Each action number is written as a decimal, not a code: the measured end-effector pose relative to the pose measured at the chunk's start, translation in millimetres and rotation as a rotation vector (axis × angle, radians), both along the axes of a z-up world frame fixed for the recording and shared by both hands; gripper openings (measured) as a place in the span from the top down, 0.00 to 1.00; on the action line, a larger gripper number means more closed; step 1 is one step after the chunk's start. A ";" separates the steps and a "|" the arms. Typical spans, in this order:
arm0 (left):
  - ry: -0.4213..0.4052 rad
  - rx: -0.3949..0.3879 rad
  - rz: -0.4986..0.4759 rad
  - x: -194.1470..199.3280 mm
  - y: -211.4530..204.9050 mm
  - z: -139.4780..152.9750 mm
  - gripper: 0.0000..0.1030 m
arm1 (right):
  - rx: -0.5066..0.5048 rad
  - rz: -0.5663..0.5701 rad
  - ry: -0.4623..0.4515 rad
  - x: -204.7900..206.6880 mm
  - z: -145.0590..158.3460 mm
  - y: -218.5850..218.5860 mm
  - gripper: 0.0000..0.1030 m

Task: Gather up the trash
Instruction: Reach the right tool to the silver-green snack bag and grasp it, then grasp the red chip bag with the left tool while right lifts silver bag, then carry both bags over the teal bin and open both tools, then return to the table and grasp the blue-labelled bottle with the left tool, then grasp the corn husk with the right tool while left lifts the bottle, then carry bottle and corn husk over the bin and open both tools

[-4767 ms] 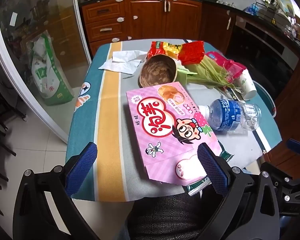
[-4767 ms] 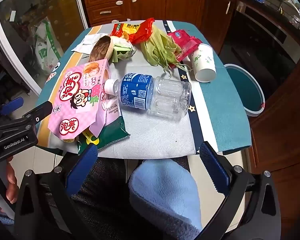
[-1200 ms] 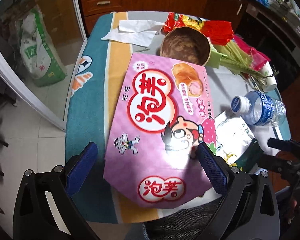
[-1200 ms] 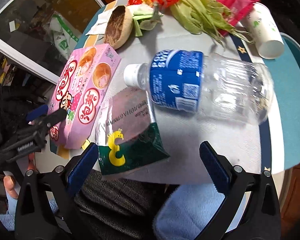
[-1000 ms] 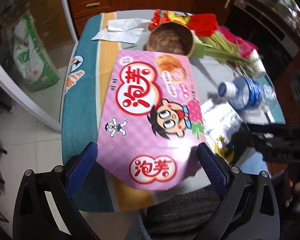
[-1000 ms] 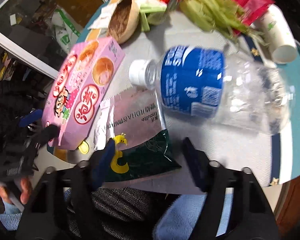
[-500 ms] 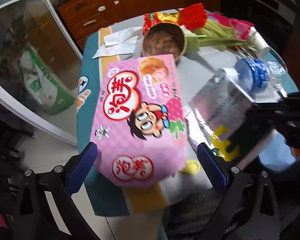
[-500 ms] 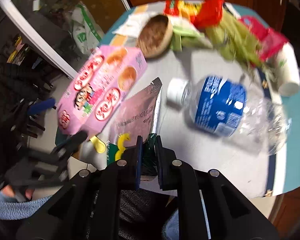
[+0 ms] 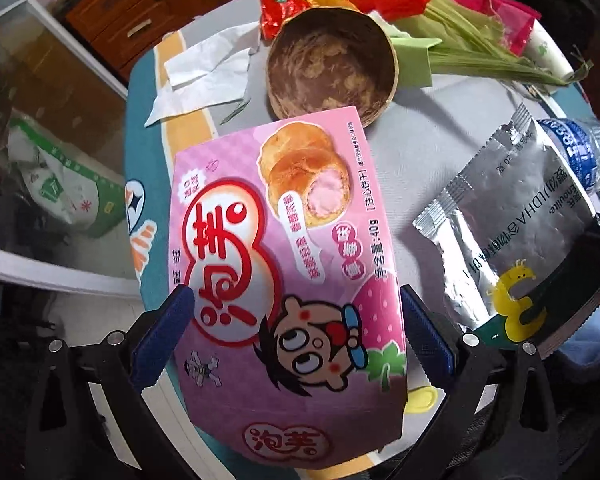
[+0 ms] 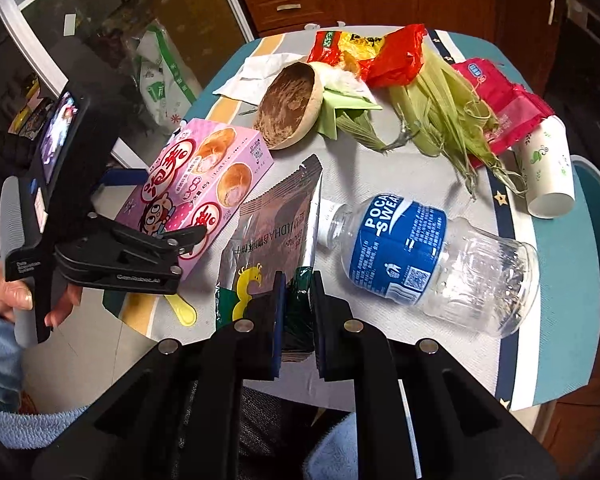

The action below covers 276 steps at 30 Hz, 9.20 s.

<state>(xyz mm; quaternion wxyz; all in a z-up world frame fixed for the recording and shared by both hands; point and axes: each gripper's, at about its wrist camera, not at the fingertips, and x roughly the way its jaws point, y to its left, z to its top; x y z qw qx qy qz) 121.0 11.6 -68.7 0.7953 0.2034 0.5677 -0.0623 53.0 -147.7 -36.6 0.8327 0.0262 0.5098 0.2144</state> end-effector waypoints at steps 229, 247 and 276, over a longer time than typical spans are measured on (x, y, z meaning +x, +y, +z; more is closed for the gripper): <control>-0.104 -0.447 -0.122 123.1 -38.5 85.3 0.24 | 0.064 -0.224 0.093 250.5 6.8 -67.9 0.13; -0.107 -0.472 -0.040 134.3 -21.5 83.2 0.26 | 0.047 -0.200 0.060 236.9 -3.3 -65.7 0.72; -0.059 -0.414 -0.475 99.3 -355.1 130.7 0.26 | 0.172 -0.619 -0.127 76.1 70.8 -332.8 0.71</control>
